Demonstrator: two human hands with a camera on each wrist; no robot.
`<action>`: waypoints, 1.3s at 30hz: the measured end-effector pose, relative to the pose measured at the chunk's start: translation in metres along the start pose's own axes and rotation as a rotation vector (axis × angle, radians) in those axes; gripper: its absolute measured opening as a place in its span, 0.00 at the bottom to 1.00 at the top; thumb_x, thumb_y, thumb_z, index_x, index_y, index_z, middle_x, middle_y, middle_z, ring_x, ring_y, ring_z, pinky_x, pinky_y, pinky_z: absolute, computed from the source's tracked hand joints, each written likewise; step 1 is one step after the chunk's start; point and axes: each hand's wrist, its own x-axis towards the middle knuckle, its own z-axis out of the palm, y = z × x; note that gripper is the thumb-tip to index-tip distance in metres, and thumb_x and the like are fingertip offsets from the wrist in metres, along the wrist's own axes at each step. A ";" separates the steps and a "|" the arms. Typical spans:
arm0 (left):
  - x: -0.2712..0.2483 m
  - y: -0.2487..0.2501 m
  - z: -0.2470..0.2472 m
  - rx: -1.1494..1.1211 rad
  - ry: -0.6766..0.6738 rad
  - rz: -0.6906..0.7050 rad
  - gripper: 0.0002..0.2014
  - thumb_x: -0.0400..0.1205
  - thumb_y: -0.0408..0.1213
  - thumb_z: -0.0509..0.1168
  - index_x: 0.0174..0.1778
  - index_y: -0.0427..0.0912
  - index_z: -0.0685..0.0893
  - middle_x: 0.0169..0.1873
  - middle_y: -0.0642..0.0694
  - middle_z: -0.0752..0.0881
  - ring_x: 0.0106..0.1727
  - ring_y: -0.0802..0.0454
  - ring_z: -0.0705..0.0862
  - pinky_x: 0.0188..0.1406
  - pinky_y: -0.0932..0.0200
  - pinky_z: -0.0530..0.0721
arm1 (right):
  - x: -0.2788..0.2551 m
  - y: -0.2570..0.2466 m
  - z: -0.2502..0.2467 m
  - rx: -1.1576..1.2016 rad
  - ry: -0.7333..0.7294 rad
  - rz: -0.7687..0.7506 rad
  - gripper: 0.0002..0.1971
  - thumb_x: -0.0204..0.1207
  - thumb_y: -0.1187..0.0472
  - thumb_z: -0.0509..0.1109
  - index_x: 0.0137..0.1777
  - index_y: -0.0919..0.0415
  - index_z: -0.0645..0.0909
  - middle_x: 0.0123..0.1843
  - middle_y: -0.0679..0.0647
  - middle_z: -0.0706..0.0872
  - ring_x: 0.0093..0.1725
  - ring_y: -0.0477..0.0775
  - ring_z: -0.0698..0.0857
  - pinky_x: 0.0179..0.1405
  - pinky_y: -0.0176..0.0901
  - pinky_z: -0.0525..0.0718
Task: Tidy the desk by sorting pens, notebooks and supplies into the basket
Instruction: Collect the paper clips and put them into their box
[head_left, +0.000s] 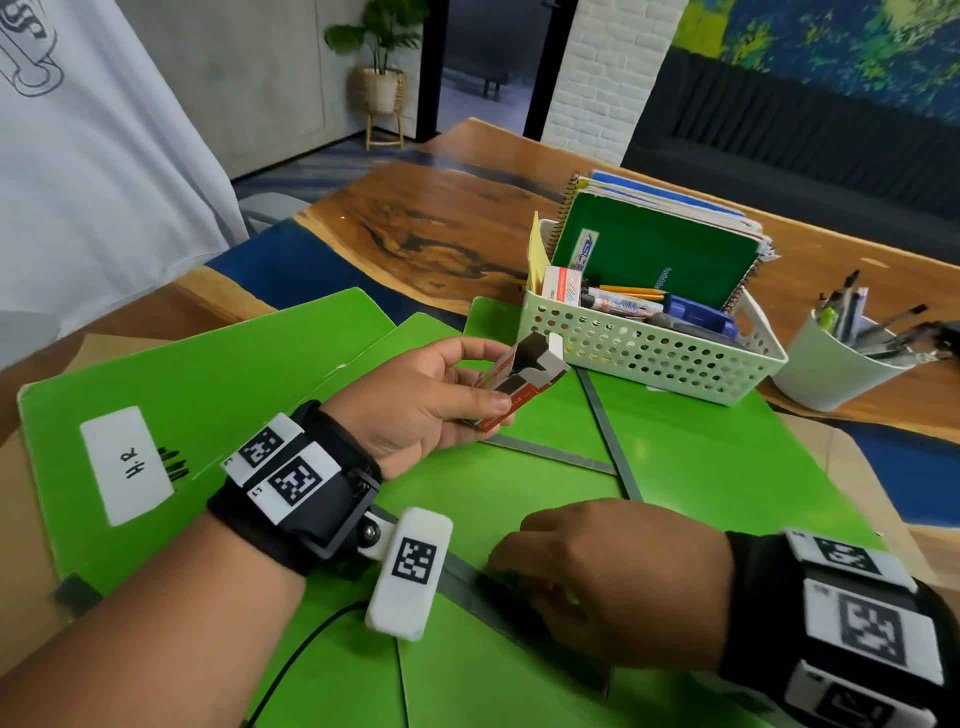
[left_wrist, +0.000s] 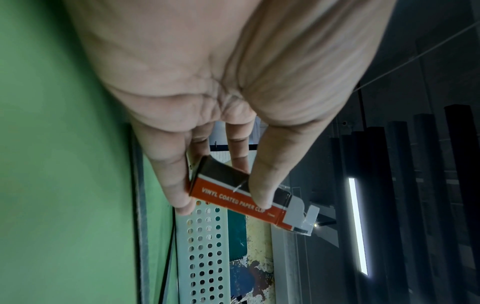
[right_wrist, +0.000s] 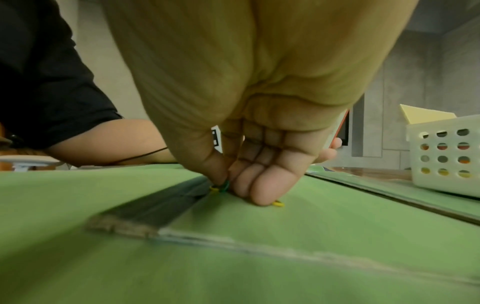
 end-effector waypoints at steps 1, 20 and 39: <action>0.000 0.000 0.000 0.001 0.002 0.002 0.27 0.67 0.22 0.73 0.64 0.39 0.82 0.39 0.43 0.88 0.55 0.34 0.87 0.55 0.47 0.88 | 0.000 0.002 0.003 -0.006 0.015 -0.003 0.14 0.82 0.55 0.58 0.66 0.47 0.78 0.55 0.49 0.82 0.47 0.58 0.84 0.42 0.56 0.86; -0.001 0.001 0.004 -0.006 -0.008 -0.008 0.28 0.67 0.22 0.73 0.64 0.39 0.81 0.40 0.42 0.88 0.56 0.34 0.87 0.53 0.49 0.89 | -0.006 0.017 0.016 0.115 0.083 0.110 0.08 0.79 0.56 0.65 0.55 0.46 0.73 0.46 0.42 0.80 0.41 0.48 0.80 0.42 0.49 0.85; -0.008 -0.001 0.015 0.264 -0.089 -0.036 0.28 0.63 0.24 0.78 0.60 0.41 0.86 0.55 0.40 0.84 0.50 0.46 0.87 0.48 0.52 0.89 | -0.026 0.037 -0.065 0.273 0.796 0.124 0.09 0.72 0.58 0.72 0.52 0.51 0.85 0.40 0.42 0.87 0.39 0.45 0.87 0.41 0.43 0.87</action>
